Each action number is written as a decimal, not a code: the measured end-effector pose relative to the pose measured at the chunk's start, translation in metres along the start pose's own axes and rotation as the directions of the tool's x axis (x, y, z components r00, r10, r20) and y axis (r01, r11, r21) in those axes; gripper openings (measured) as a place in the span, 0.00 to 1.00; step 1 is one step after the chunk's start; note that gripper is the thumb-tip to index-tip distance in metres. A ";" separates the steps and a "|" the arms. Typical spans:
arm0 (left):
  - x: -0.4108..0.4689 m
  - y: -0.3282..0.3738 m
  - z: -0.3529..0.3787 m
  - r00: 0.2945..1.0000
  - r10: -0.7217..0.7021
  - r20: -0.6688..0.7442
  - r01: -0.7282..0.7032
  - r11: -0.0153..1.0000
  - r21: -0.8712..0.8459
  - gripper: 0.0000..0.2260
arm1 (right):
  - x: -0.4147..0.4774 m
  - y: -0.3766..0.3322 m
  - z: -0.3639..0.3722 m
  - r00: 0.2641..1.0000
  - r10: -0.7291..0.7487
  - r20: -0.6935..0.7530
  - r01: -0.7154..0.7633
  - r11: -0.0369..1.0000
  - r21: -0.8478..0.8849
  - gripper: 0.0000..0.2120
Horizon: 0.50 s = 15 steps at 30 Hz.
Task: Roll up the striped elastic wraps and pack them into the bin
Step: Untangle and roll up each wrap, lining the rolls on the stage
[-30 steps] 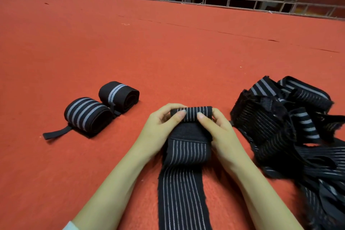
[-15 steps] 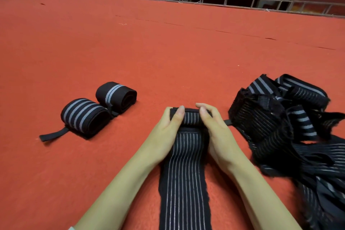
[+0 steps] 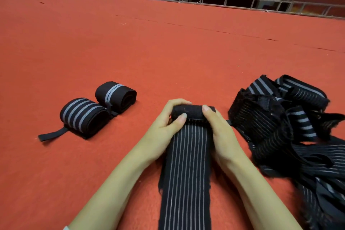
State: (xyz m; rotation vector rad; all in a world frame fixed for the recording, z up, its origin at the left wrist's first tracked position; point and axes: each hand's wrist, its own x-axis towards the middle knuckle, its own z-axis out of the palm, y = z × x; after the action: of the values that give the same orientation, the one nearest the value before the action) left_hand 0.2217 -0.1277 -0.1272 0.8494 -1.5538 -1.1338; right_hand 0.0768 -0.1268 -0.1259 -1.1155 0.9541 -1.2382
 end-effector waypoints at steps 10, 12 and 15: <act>0.000 -0.003 -0.001 0.994 -0.022 -0.109 0.015 0.998 -0.067 0.07 | -0.001 0.000 0.000 0.999 -0.029 0.037 0.029 1.000 0.013 0.17; 0.001 -0.001 -0.001 0.997 0.021 -0.080 -0.024 0.999 -0.031 0.07 | -0.001 0.001 0.001 0.999 -0.006 0.036 0.005 1.000 0.028 0.22; -0.005 -0.001 -0.002 0.996 0.078 -0.041 -0.078 0.997 -0.007 0.10 | -0.002 -0.001 0.001 0.999 -0.045 0.016 0.045 0.999 0.015 0.15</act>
State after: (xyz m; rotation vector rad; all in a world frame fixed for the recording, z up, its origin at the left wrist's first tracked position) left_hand 0.2248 -0.1245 -0.1298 0.7949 -1.5342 -1.0604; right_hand 0.0772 -0.1249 -0.1253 -1.1392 0.9102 -1.2683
